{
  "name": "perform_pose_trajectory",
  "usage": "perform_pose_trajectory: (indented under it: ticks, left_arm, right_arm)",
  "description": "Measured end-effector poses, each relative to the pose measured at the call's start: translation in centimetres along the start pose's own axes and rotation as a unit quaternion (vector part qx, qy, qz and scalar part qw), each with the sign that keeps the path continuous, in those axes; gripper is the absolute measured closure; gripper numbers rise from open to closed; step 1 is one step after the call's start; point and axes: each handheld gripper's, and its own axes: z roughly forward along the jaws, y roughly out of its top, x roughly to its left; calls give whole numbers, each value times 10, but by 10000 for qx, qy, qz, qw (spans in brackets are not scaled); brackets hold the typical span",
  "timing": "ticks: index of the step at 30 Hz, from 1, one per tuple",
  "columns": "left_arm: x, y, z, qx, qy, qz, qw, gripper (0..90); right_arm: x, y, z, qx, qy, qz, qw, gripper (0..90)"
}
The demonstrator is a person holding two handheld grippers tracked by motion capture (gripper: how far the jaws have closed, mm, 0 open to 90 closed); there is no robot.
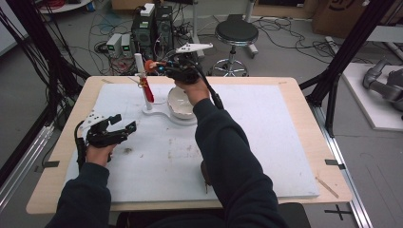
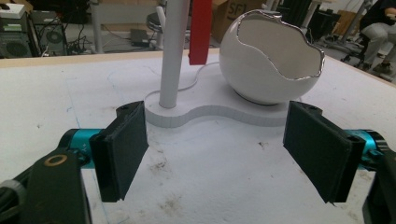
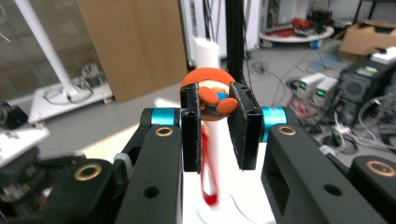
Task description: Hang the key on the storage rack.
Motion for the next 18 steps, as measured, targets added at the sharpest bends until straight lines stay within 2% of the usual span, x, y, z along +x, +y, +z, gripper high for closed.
perform_pose_trajectory:
  ticks: [1,3,4,6,7,8,9,11,12,15,16,18]
  left_arm:
    - [0,0,0,0,0,0,10000,218]
    - [0,0,0,14,-2,-7,10000,218]
    - [0,0,0,14,-2,-7,10000,218]
    - [-1,0,0,-9,6,-5,10000,218]
    - [-1,0,0,-9,6,-5,10000,218]
    - [0,0,0,3,12,2,10000,218]
    - [0,0,0,5,18,-5,10000,218]
    - [0,0,-1,0,19,-11,10000,218]
    - [0,0,-1,8,18,-9,10000,219]
    - [0,0,-2,-5,42,-10,10000,221]
    - [0,0,-2,-19,53,4,10000,221]
    - [-1,0,-2,-20,56,18,10000,221]
  right_arm:
    - [0,0,0,0,0,0,10000,768]
    - [-6,-10,-5,281,-201,-206,9992,762]
    - [-8,-14,-7,344,-203,-230,9989,751]
    - [-13,-22,-12,458,-222,-174,9986,670]
    - [-13,-22,-12,458,-222,-174,9986,670]
    - [-14,-27,-15,448,-290,-168,9984,616]
    - [-18,-34,-25,452,-365,-94,9983,510]
    - [-21,-38,-31,498,-375,-75,9980,499]
    - [-26,-50,-50,415,-511,-190,9976,457]
    - [-35,-67,-77,422,-624,-126,9971,392]
    - [-39,-72,-87,535,-654,-62,9964,359]
    - [-46,-87,-109,597,-816,-57,9949,317]
